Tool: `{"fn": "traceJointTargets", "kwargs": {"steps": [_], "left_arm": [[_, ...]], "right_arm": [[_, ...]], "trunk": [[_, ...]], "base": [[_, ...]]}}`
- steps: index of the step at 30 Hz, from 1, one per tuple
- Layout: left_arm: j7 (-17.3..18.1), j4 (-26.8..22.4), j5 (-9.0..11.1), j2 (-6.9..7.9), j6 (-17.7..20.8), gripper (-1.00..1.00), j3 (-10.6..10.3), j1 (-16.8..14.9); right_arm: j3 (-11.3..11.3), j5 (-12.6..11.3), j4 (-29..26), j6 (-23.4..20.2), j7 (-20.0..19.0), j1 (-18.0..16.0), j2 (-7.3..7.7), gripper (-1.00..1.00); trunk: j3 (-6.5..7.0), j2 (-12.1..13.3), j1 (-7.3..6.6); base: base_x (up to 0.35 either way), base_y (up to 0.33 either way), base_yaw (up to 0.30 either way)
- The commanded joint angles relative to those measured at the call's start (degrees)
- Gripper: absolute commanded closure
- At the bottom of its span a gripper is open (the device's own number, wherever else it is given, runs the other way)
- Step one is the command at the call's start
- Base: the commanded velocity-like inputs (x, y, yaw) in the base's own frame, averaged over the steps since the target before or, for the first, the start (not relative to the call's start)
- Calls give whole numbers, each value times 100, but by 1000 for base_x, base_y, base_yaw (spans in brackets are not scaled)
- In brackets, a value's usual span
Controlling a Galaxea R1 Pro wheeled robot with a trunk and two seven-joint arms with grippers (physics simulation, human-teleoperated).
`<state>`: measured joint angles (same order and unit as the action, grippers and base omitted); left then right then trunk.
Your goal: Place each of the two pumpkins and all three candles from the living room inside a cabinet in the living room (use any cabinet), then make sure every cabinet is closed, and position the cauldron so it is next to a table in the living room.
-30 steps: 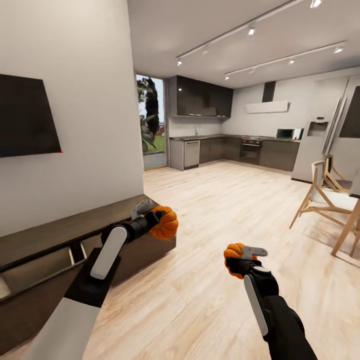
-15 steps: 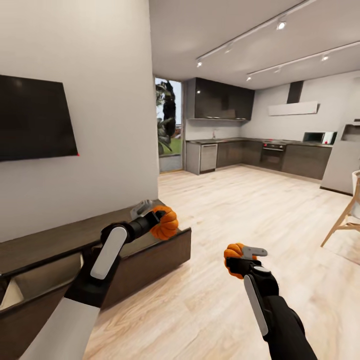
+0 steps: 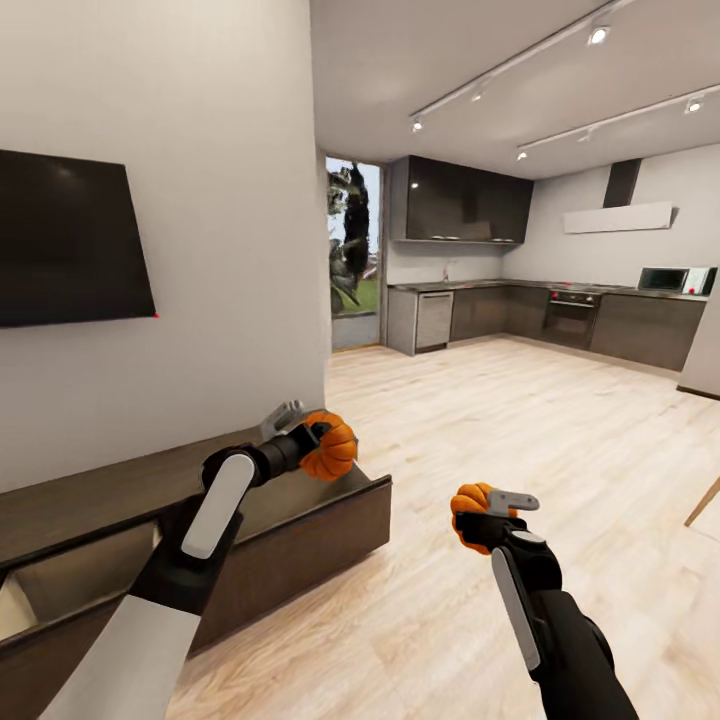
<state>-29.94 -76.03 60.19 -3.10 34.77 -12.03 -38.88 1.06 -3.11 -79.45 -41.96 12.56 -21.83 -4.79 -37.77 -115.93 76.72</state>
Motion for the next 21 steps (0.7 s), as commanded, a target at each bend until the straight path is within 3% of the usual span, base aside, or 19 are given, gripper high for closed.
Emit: {"fn": "traceJointTargets", "kwargs": {"steps": [1,12,21], "left_arm": [[-62,-8,55,1,-5,100,-1,-6],[-65,-8,58,2,-5,100,4,-6],[-65,-8,63,2,-5,100,7,-6]], "right_arm": [[0,-35,-4,-18,30,-5,-4,100],[-23,-24,-1,-14,43,-4,-26,100],[-16,-24,-13,-17,48,-5,-25,100]], "trunk": [[-6,-4,2],[-6,-4,2],[-6,-4,2]], "base": [[298,-85,0],[298,-12,10],[29,0,19]]}}
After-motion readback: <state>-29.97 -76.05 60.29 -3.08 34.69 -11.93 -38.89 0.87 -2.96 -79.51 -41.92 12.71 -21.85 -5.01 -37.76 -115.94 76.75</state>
